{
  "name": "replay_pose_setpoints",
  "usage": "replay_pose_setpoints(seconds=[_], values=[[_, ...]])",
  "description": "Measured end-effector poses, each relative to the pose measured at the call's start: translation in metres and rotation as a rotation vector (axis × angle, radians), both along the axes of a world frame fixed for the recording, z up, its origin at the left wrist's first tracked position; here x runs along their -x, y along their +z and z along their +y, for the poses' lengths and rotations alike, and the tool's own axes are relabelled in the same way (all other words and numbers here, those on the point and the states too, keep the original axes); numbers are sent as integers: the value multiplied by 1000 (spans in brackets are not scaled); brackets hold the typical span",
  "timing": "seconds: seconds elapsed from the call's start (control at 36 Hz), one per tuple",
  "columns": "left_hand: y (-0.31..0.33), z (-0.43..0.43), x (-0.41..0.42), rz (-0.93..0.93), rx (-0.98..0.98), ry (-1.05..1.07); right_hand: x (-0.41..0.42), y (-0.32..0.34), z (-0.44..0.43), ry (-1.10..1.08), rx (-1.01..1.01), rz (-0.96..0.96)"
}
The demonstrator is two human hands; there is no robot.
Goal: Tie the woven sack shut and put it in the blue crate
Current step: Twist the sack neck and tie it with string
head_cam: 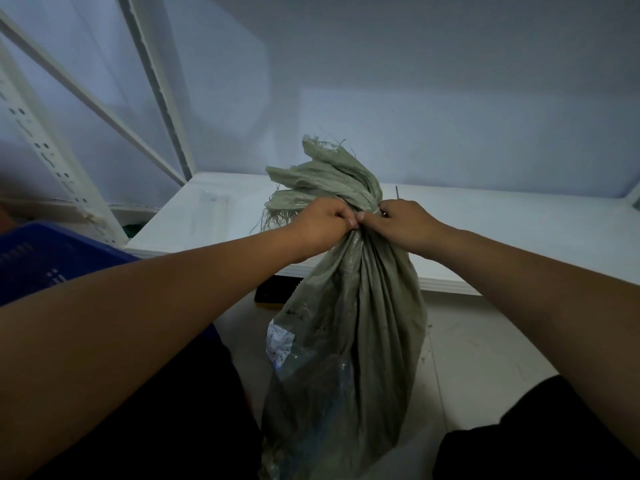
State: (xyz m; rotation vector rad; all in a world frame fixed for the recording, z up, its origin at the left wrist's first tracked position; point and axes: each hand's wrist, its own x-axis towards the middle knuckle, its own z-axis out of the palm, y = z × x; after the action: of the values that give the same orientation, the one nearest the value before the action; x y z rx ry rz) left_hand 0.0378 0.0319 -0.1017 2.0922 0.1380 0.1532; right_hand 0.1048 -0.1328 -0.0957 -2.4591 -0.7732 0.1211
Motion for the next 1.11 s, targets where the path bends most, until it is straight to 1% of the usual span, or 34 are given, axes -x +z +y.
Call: replay_pose_setpoints(seconds=[0.08, 0.22, 0.36, 0.75, 0.89, 1.0, 1.11], values=[[1, 0, 0, 21, 3, 1, 0, -2, -5, 32, 23, 0], [6, -1, 1, 21, 16, -28, -2, -3, -9, 15, 17, 25], [5, 1, 2, 49, -6, -58, 0, -1, -8, 3, -7, 100], [5, 0, 6, 64, -50, -73, -2, -3, -5, 35, 98, -32], [6, 0, 8, 68, -61, -104, -4, 0, -8, 54, 101, 25], [9, 2, 9, 67, -79, -136, -3, 3, -10, 47, 65, 66], [8, 1, 7, 69, -94, -151, -2, 5, -13, 52, 67, 78]])
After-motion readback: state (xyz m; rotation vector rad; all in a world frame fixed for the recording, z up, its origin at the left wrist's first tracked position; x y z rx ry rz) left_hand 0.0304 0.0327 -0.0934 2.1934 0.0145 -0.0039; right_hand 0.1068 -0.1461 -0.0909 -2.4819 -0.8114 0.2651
